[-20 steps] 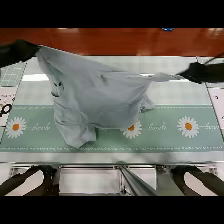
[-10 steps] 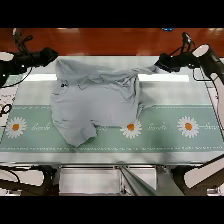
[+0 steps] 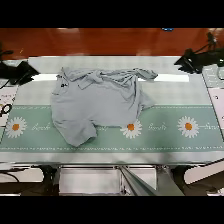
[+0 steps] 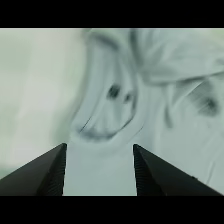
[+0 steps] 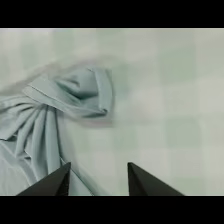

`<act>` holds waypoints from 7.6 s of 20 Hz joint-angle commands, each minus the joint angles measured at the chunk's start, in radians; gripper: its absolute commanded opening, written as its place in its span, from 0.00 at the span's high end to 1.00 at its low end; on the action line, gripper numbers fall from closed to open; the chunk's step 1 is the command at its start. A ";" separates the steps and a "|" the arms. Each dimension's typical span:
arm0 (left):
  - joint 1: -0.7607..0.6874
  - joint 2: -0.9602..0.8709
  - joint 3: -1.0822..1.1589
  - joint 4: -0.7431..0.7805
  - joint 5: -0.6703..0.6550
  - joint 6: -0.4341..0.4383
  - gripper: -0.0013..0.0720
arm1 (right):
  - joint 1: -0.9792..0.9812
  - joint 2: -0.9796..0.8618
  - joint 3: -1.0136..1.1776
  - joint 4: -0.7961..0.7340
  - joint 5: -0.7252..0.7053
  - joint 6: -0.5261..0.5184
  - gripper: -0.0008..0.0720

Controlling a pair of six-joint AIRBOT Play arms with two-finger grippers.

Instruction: Fold the shirts.

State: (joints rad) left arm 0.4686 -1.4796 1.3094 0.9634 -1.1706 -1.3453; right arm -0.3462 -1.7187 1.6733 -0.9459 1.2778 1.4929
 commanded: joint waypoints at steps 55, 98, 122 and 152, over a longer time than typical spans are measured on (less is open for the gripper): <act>-0.101 0.351 -0.112 -0.431 0.086 0.069 0.96 | 0.145 0.352 -0.069 0.037 -0.078 -0.109 0.96; -0.312 -0.147 0.168 -0.127 0.373 -0.023 0.96 | 0.142 0.060 -0.076 -0.041 -0.234 -0.144 0.96; -0.276 -0.355 0.287 0.130 -0.352 -0.017 0.96 | 0.101 -0.136 -0.098 -0.157 0.138 -0.114 0.96; 0.304 0.573 -0.974 -0.087 -0.093 0.025 0.29 | -0.229 0.795 -1.169 0.191 -0.161 -0.319 0.42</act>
State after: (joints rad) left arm 0.7372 -0.9455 0.3870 0.7441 -1.2316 -1.2877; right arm -0.5701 -0.9756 0.5468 -0.7834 1.1393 1.1892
